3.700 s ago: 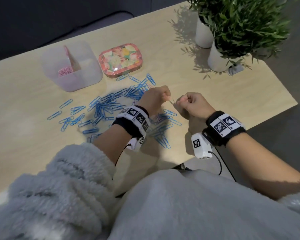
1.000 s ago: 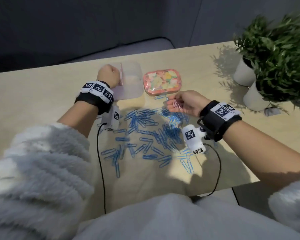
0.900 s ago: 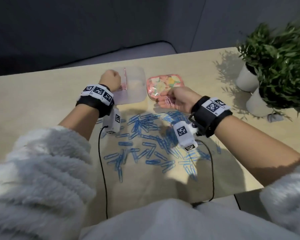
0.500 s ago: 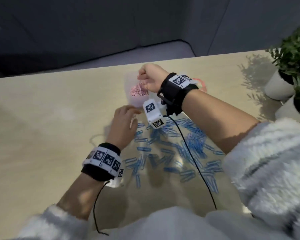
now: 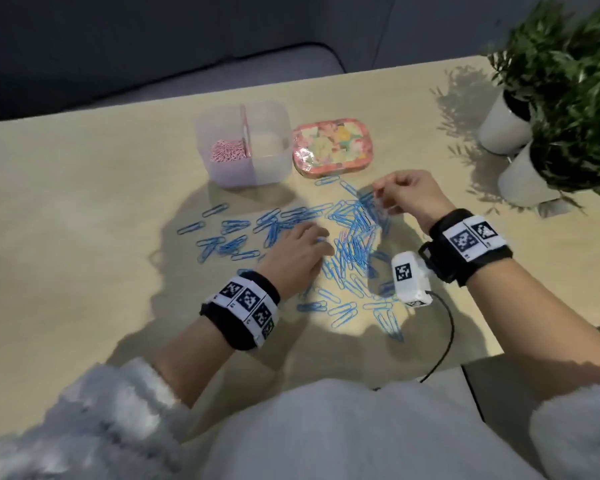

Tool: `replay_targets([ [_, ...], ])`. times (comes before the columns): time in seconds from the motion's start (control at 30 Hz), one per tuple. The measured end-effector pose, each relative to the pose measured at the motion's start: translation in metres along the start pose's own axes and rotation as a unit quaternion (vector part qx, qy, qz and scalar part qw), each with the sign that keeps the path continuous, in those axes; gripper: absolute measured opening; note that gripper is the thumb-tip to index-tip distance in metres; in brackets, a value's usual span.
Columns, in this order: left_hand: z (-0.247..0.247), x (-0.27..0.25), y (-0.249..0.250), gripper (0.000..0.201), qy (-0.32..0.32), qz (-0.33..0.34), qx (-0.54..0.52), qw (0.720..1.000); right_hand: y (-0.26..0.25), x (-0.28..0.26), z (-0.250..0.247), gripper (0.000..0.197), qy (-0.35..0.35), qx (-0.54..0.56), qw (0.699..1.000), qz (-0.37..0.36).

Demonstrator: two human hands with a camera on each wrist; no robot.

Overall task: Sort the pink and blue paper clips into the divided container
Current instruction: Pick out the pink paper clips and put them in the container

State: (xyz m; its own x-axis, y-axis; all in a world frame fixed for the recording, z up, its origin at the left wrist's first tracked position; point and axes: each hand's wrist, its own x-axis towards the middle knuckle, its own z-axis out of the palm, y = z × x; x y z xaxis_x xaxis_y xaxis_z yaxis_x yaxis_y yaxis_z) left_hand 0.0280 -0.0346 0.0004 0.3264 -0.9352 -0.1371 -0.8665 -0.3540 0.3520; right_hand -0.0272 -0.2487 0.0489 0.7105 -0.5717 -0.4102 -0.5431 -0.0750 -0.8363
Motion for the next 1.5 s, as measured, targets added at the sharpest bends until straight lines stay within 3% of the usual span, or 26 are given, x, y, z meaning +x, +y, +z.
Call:
replay_targets([
  [0.07, 0.004, 0.009, 0.009, 0.031, -0.007, 0.008, 0.001, 1.0, 0.03, -0.007, -0.001, 0.031, 0.002, -0.075, 0.997, -0.008],
  [0.2, 0.013, 0.008, 0.02, 0.048, -0.112, 0.017, 0.085, 0.99, 0.068, -0.027, 0.011, 0.02, -0.006, -0.212, 0.977, -0.005],
  [0.33, 0.023, -0.01, 0.017, 0.042, -0.077, 0.029, 0.088, 0.993, 0.083, -0.041, 0.017, 0.024, -0.014, -0.243, 0.969, -0.049],
  [0.43, 0.023, -0.022, 0.012, 0.039, -0.038, 0.031, 0.102, 0.994, 0.093, -0.043, 0.008, 0.025, -0.019, -0.197, 0.98, -0.023],
  [0.5, 0.019, -0.021, 0.012, 0.038, -0.002, 0.023, 0.071, 0.997, 0.095, -0.043, 0.001, 0.032, -0.01, -0.175, 0.985, -0.006],
  [0.6, 0.008, -0.003, 0.016, 0.038, 0.03, -0.052, 0.024, 0.998, 0.088, -0.044, -0.008, 0.02, 0.029, -0.172, 0.985, 0.007],
  [0.77, 0.006, 0.045, 0.02, 0.024, 0.04, -0.153, -0.063, 0.985, 0.076, -0.047, -0.006, 0.015, 0.127, -0.311, 0.941, -0.043],
  [0.87, 0.012, 0.056, 0.024, 0.019, 0.033, -0.172, -0.111, 0.978, 0.076, -0.044, 0.013, 0.01, 0.059, -0.314, 0.943, -0.091],
  [0.97, 0.015, 0.059, 0.022, 0.013, 0.035, -0.177, -0.129, 0.975, 0.08, -0.041, 0.027, 0.014, 0.005, -0.319, 0.945, -0.077],
  [1.03, 0.014, 0.056, 0.02, 0.012, 0.036, -0.18, -0.133, 0.974, 0.084, -0.038, 0.03, 0.011, -0.001, -0.285, 0.956, -0.065],
  [1.17, 0.014, 0.046, 0.013, 0.016, 0.022, -0.187, -0.158, 0.969, 0.092, -0.033, 0.02, 0.025, -0.041, -0.147, 0.988, -0.03],
  [1.33, 0.005, 0.035, 0.004, 0.017, 0.045, -0.209, -0.265, 0.94, 0.091, -0.037, -0.008, 0.034, 0.007, -0.028, 0.999, -0.026],
  [1.43, -0.001, 0.034, -0.003, 0.018, 0.056, -0.243, -0.343, 0.906, 0.095, -0.038, -0.021, 0.023, 0.059, -0.131, 0.989, -0.031],
  [1.5, -0.003, 0.035, -0.009, 0.017, 0.074, -0.257, -0.364, 0.892, 0.096, -0.042, -0.019, 0.012, 0.105, -0.272, 0.955, -0.061],
])
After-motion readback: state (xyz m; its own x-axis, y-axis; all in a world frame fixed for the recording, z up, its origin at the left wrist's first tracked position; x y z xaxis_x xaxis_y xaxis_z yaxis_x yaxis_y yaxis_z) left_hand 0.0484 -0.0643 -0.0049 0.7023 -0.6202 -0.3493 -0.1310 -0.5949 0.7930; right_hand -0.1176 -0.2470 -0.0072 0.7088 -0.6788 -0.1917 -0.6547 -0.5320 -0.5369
